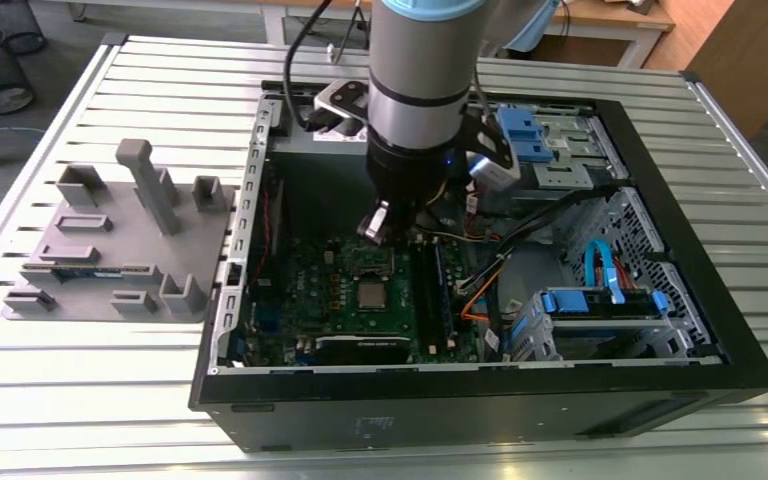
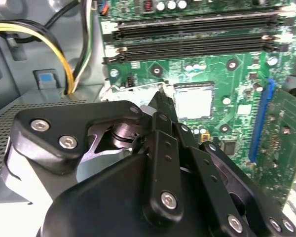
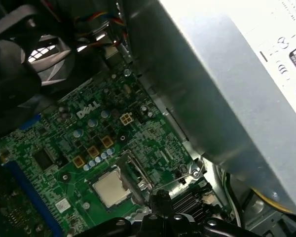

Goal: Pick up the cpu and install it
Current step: 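Close the cpu cover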

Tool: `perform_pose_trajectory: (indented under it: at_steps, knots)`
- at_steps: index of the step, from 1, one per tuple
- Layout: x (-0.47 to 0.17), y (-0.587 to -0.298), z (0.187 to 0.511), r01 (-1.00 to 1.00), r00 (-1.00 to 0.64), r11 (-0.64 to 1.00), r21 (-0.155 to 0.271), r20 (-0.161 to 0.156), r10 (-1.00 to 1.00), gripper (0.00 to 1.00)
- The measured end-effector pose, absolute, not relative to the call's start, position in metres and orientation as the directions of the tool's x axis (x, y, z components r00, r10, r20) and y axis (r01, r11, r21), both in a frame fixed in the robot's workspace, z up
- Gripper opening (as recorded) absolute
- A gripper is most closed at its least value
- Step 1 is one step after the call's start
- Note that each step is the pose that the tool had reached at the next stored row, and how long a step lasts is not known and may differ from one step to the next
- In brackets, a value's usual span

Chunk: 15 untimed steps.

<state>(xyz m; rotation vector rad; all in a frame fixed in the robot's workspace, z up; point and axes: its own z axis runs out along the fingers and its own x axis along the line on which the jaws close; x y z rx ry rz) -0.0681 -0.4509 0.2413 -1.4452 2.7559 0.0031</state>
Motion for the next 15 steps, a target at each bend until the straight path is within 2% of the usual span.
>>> perform_pose_trajectory:
  at_steps: [10,15]
  knots:
    - [-0.0681,-0.4579,0.2413,-0.823,-0.568,0.567,-0.047,0.023,-0.823,0.11]
    - [-0.0681,-0.458,0.2413,-0.823,-0.568,0.566,-0.05,0.028,-0.823,0.11]
